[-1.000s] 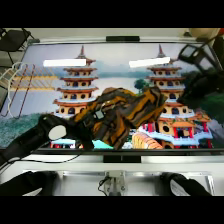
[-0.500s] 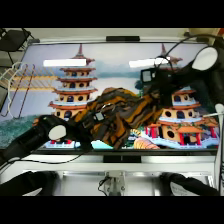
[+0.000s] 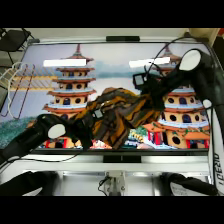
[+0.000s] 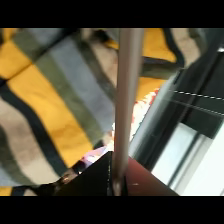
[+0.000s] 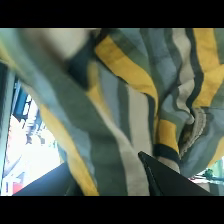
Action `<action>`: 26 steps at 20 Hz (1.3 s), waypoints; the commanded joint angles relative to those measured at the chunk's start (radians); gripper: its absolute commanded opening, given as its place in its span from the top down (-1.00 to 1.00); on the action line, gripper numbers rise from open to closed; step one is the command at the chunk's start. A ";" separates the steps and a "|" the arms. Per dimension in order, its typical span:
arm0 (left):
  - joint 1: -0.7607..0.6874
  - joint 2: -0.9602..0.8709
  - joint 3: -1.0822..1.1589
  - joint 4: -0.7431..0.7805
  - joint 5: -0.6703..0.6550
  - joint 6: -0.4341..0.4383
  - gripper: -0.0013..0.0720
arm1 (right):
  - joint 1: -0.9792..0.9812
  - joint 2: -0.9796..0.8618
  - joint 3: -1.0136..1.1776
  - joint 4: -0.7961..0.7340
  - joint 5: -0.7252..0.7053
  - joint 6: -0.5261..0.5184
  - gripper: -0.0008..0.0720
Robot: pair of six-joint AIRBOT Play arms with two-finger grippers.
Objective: Fold the shirts.
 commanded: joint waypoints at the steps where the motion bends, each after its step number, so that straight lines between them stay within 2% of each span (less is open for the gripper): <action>1: 0.053 0.001 0.014 0.006 0.011 0.015 0.86 | 0.001 -0.004 0.000 -0.004 0.037 0.005 -0.19; 4: 0.082 0.000 0.058 0.006 0.010 0.059 0.86 | 0.002 -0.004 0.000 -0.003 0.032 0.005 -0.18; 5: 0.089 0.000 0.067 0.006 0.012 0.063 0.86 | 0.002 -0.004 0.000 -0.002 0.033 0.006 0.01; 7: 0.103 -0.002 0.068 0.006 0.012 0.062 0.85 | 0.002 -0.004 0.000 0.010 0.047 0.021 0.75; 8: 0.110 -0.003 0.068 0.008 0.016 0.063 0.84 | 0.002 -0.003 0.001 0.025 0.061 0.033 0.81; 9: 0.119 -0.003 0.068 0.015 0.027 0.063 0.68 | 0.002 -0.003 0.001 0.036 0.067 0.058 0.81; 10: 0.128 -0.003 0.072 0.034 0.035 0.063 0.11 | 0.002 0.000 0.001 0.042 0.071 0.084 0.81; 11: 0.140 -0.002 0.080 0.063 0.040 0.062 -0.58 | 0.002 0.005 0.001 0.042 0.073 0.101 0.81; 12: 0.152 0.000 0.093 0.093 0.042 0.061 -0.80 | 0.001 0.013 0.001 0.042 0.074 0.114 0.81; 15: 0.228 0.020 0.169 0.143 0.040 0.023 -0.80 | 0.002 0.043 0.000 0.042 0.078 0.169 0.81; 18: 0.337 0.061 0.233 0.142 0.033 0.024 -0.80 | 0.002 0.071 0.000 0.040 0.080 0.211 0.81; 23: 0.471 0.100 0.240 0.129 -0.130 0.024 -0.79 | 0.002 0.089 0.001 0.040 0.085 0.235 0.82; 24: 0.491 0.101 0.241 0.111 -0.151 0.023 -0.77 | 0.002 0.089 0.001 0.040 0.085 0.239 0.82; 26: 0.554 0.113 0.241 -0.037 -0.138 0.024 -0.73 | 0.002 0.089 0.001 0.039 0.098 0.250 0.82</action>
